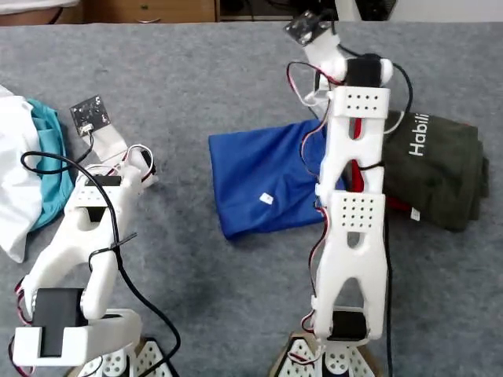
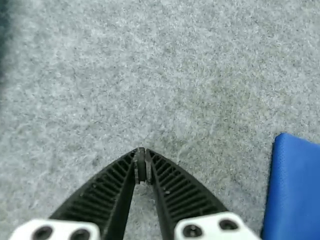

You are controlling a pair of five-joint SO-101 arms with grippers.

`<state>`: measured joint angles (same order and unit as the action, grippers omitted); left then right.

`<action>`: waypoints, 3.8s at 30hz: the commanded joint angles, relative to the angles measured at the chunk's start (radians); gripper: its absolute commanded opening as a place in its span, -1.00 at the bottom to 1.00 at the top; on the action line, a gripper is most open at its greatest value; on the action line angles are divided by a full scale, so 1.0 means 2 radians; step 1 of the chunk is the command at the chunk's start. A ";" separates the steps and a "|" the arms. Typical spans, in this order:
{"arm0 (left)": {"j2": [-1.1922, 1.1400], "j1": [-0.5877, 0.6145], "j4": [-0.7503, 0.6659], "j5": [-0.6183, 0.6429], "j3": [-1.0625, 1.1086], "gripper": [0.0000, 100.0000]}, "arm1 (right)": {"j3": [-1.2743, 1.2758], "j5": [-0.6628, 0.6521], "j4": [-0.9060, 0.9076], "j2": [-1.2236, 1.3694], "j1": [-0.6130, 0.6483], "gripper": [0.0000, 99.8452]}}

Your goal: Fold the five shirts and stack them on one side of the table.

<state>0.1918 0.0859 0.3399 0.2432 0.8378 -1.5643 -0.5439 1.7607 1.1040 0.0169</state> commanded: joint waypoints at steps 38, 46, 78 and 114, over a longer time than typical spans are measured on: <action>0.021 -0.008 -0.009 -0.005 -0.004 -0.96 | 0.635 -0.088 -0.001 -0.313 -0.040 -1.00; 0.021 -0.008 -0.009 -0.005 -0.004 -0.96 | 0.758 -0.098 -0.066 -0.366 -0.092 -1.00; -0.179 -0.139 0.319 -0.037 -0.417 -0.96 | 0.940 -0.022 -0.159 -0.704 -0.016 -1.00; -0.383 -0.136 0.443 -0.065 -0.717 -0.96 | 0.974 0.018 -0.249 -0.644 -0.049 -1.00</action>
<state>-0.6751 -0.1964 1.1469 0.1266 -0.4787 0.4503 -0.5163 1.2083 -0.0637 -0.0660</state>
